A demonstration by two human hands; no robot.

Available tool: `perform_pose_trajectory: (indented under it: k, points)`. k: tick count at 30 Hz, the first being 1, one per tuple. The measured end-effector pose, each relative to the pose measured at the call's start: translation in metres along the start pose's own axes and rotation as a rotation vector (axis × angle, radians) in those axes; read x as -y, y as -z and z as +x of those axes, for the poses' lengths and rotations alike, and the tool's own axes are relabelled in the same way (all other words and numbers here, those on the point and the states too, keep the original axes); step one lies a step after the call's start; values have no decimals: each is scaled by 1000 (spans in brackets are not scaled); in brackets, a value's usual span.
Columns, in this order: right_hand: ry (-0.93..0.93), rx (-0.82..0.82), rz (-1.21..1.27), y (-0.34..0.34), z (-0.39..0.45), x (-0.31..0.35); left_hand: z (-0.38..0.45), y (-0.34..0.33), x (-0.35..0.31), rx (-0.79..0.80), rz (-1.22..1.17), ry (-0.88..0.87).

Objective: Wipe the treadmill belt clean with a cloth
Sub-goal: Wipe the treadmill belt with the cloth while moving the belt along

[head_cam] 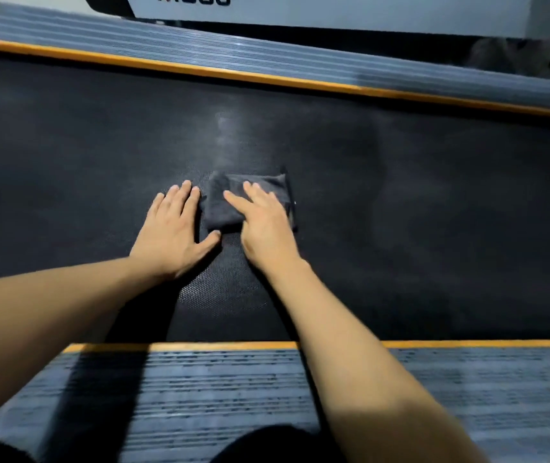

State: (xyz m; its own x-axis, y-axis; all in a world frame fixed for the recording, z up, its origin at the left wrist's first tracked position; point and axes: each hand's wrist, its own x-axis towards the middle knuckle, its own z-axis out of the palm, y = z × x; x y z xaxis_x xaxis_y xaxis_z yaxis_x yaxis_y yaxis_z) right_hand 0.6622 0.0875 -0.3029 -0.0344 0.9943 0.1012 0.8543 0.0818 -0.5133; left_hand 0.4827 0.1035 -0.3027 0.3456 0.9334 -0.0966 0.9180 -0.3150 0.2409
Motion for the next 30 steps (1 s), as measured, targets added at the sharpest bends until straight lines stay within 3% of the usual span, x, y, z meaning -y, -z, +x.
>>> perform_pose_trajectory:
  k: [4, 9, 12, 16, 19, 22, 26, 28, 30]
  points:
    - [-74, -12, -45, 32, -15, -42, -22, 26, -1, 241, 134, -3]
    - [-411, -131, -56, 81, -48, -99, -50, 50, -6, 508, 245, -29]
    - [-527, -150, -44, 68, -47, -74, -57, 49, -7, 540, 235, -7]
    - [-115, 26, -19, 2, -49, 17, -59, 48, -8, 535, 211, 31]
    - [-11, 130, -4, 7, -50, 25, -62, 49, -6, 516, 193, 41]
    - [-104, 38, -18, 39, -71, -28, -63, 51, -7, 506, 174, 49]
    - [-375, -66, -21, 86, -104, -87, -61, 48, -8, 504, 193, 44]
    - [-475, -84, -35, 87, -103, -84, -59, 50, -10, 521, 182, 46]
    - [-428, -95, -37, 68, -99, -55, -58, 51, -12, 536, 166, 52]
